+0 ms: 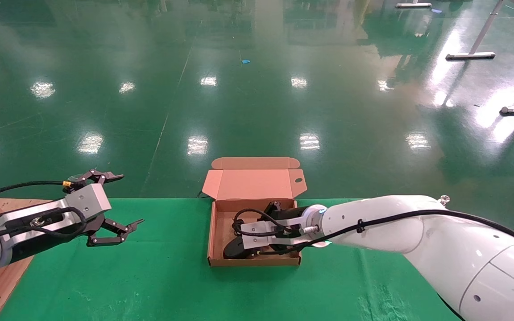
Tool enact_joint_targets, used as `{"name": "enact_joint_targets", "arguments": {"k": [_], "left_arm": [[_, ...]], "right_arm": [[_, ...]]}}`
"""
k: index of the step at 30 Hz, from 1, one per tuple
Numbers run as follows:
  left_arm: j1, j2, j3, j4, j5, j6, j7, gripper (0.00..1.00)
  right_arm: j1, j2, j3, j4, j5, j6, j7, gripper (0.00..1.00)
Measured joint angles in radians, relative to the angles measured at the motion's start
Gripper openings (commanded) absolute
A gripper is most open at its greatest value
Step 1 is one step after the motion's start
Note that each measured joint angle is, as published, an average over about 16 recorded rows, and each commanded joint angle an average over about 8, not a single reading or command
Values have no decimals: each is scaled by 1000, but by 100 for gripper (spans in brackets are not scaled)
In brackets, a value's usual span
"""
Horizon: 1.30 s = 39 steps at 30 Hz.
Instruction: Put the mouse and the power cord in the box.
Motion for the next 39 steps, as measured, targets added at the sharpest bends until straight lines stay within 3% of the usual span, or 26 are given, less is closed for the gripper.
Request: {"name": "enact_joint_targets", "arguments": {"k": [13,39], "left_arm": [[26,9,-76,-8,-34,103,-36,100],[134,45,-399,-40,-178,543,-186,100]], "right_arm": [[-43,64,95,60,64,-80,28,100],[-274,386,556,343,409,-456,169,100]]}}
